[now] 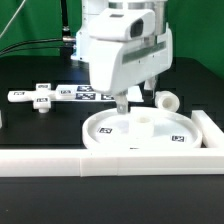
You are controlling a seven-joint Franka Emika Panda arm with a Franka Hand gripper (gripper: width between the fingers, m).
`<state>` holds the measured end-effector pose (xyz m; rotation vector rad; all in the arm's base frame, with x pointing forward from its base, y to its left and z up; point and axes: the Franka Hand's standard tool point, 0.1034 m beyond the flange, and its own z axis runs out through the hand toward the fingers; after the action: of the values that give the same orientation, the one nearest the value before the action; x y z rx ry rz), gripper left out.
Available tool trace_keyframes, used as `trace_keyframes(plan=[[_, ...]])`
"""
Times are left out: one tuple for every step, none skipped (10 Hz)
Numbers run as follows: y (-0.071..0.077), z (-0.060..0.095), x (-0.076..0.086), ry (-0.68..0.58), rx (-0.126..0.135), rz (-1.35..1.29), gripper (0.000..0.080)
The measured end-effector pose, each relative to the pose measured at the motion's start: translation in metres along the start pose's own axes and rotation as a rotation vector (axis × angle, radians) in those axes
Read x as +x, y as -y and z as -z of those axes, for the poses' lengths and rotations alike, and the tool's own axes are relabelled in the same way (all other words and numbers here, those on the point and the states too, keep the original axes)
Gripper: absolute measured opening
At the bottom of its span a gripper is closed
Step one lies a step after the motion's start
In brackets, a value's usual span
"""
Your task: Assemble round table
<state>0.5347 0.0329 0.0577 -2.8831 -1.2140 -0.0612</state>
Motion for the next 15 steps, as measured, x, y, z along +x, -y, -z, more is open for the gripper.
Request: trace_keyframes(plan=[[0.012, 0.004, -0.002, -0.003, -0.004, -0.086, 0.0649], [0.025, 0.003, 0.003, -0.001, -0.001, -0.153, 0.0649], [0.040, 0.002, 0.014, -0.008, -0.007, -0.219, 0.0649], [0.045, 0.001, 0.017, -0.008, -0.004, -0.202, 0.0649], [0.043, 0.001, 0.015, -0.008, -0.003, -0.213, 0.0649], [0.044, 0.001, 0.016, -0.009, -0.002, -0.223, 0.0649], [0.045, 0.001, 0.016, -0.011, 0.001, -0.255, 0.0649], [0.046, 0.001, 0.017, -0.014, 0.008, -0.347, 0.0649], [0.048, 0.001, 0.017, -0.014, 0.016, -0.456, 0.0649], [0.055, 0.000, 0.016, -0.009, 0.024, -0.583, 0.0649], [0.062, -0.002, 0.015, -0.003, 0.036, -0.724, 0.0649], [0.073, -0.005, 0.015, 0.007, 0.045, -0.827, 0.0649], [0.082, -0.008, 0.016, 0.006, 0.047, -0.874, 0.0649], [0.086, -0.009, 0.015, 0.019, 0.054, -0.872, 0.0649], [0.084, -0.009, 0.014, 0.039, 0.059, -0.864, 0.0649]])
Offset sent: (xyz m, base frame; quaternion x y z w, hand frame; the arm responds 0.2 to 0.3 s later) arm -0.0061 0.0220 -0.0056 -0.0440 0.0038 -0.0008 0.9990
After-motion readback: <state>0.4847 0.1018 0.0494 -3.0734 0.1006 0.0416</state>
